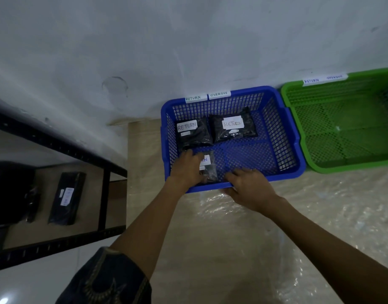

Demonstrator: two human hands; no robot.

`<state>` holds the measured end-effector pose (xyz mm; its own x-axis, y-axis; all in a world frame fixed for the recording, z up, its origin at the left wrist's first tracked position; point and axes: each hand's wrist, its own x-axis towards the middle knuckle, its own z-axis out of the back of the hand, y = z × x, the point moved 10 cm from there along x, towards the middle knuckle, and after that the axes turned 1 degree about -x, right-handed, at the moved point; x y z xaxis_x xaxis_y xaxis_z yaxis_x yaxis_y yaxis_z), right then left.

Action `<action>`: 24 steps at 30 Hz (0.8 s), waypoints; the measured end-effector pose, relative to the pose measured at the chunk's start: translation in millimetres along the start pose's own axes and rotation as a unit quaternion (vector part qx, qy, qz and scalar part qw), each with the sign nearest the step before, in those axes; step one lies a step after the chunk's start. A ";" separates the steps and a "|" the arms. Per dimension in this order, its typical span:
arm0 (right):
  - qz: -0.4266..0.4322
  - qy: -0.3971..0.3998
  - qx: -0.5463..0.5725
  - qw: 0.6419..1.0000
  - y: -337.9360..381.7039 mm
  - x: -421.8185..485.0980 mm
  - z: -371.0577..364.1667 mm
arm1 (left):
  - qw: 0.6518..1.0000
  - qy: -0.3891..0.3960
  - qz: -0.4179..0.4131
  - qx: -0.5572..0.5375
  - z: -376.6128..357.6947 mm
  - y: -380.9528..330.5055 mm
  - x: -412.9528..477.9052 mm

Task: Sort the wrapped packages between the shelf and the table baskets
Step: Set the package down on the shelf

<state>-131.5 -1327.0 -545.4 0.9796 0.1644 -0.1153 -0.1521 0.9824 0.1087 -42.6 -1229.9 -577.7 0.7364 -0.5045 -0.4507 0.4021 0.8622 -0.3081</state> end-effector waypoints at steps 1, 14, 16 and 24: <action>0.000 -0.006 0.000 1.000 -0.4 0.2 0.7 | 1.000 0.001 -0.010 0.022 1.0 -0.1 2.5; -0.007 -0.021 0.015 1.000 -0.5 1.4 3.7 | 0.997 -0.030 -0.029 0.067 4.8 5.5 5.5; -0.008 -0.023 0.019 1.000 -0.2 1.8 4.5 | 0.996 -0.033 -0.030 0.071 4.6 5.3 4.9; -0.015 -0.008 0.030 0.999 -0.9 2.0 3.5 | 0.999 -0.019 -0.017 0.034 6.8 7.4 2.8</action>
<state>-129.0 -1327.9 -542.3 0.9858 0.1324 -0.1033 -0.1143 0.9797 0.1646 -33.9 -1224.7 -575.5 0.7413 -0.5334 -0.4074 0.4628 0.8458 -0.2653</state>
